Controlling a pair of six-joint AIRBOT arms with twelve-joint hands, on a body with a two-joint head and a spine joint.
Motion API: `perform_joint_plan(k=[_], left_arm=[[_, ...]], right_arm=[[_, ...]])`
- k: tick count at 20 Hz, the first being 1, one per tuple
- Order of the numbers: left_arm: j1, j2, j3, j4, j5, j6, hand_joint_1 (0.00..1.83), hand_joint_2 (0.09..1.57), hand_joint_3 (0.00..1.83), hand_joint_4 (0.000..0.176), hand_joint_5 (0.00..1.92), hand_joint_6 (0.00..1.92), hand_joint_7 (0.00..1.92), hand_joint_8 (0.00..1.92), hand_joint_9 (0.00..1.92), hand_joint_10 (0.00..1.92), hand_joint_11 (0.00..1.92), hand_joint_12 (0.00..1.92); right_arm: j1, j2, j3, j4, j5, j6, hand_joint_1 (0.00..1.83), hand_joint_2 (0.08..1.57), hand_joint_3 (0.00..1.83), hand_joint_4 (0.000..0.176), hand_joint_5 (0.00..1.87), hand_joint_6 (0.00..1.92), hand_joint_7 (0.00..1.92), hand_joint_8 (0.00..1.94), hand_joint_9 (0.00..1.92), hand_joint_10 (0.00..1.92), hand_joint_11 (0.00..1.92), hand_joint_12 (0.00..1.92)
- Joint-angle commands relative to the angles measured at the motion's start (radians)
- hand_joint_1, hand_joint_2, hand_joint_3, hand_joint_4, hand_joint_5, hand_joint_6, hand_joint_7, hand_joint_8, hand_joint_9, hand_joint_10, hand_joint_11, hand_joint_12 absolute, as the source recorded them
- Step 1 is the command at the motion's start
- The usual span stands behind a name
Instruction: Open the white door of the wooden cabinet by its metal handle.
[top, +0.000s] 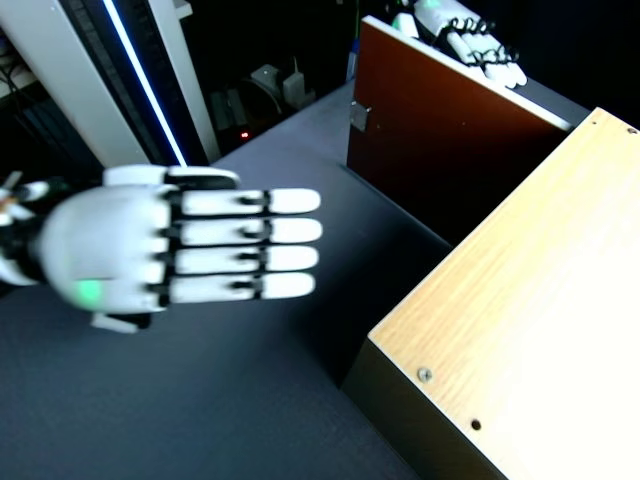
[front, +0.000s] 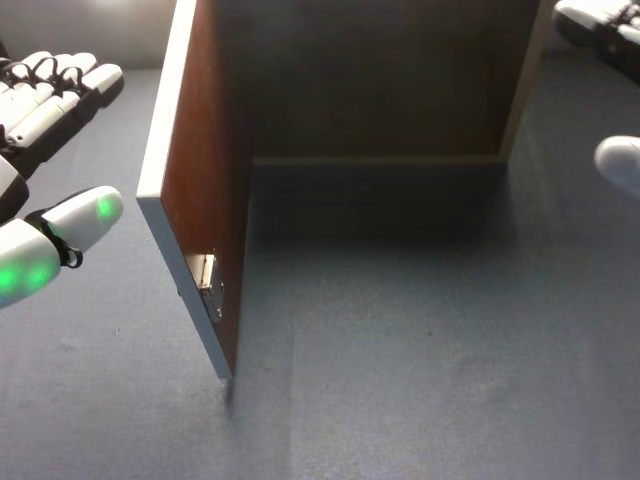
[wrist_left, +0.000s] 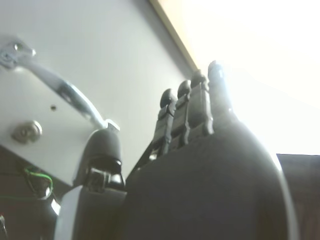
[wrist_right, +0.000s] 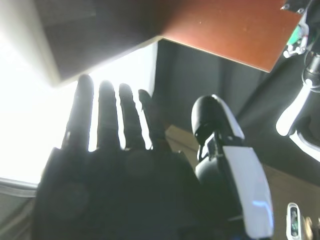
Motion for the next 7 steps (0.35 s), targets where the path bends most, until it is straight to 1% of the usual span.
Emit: perform_joint_plan(k=[1,2,4,5,6,7], left_arm=[[-0.001,0.010,-0.003,-0.009,-0.143,-0.002,0.00,1.55,0.03,0.000,0.07,0.01,0.02,0.01,0.00,0.00,0.00,0.00],[-0.001,0.010,-0.005,-0.006,-0.154,-0.009,0.00,1.55,0.03,0.000,0.07,0.00,0.02,0.01,0.00,0.00,0.00,0.00],[0.004,0.011,-0.009,-0.001,-0.169,-0.019,0.00,1.53,0.02,0.000,0.09,0.01,0.04,0.01,0.00,0.00,0.00,0.00],[0.006,0.011,-0.010,-0.001,-0.172,-0.020,0.00,1.54,0.02,0.000,0.09,0.01,0.04,0.01,0.01,0.00,0.00,0.00],[0.016,0.012,-0.016,0.003,-0.186,-0.024,0.00,1.54,0.02,0.000,0.09,0.01,0.05,0.01,0.02,0.01,0.00,0.00],[0.020,0.013,-0.020,0.007,-0.193,-0.025,0.00,1.55,0.02,0.000,0.11,0.01,0.06,0.02,0.03,0.01,0.02,0.01]], right_arm=[[-0.006,0.018,-0.007,0.045,0.186,-0.001,0.29,1.50,0.00,0.000,0.06,0.01,0.02,0.01,0.00,0.00,0.00,0.00],[-0.051,0.035,-0.028,0.074,0.242,-0.001,0.42,1.50,0.00,0.000,0.07,0.01,0.02,0.00,0.00,0.00,0.00,0.00],[-0.106,0.045,-0.048,0.114,0.317,-0.001,0.32,1.48,0.00,0.000,0.07,0.00,0.02,0.00,0.00,0.00,0.00,0.00],[-0.120,0.045,-0.052,0.123,0.330,-0.001,0.38,1.48,0.00,0.000,0.09,0.01,0.04,0.01,0.00,0.00,0.01,0.00],[-0.161,0.047,-0.064,0.155,0.383,-0.001,0.49,1.50,0.00,0.000,0.11,0.01,0.05,0.00,0.00,0.00,0.00,0.00],[-0.179,0.047,-0.069,0.168,0.405,-0.001,0.57,1.50,0.00,0.000,0.13,0.01,0.07,0.01,0.01,0.00,0.00,0.00]])
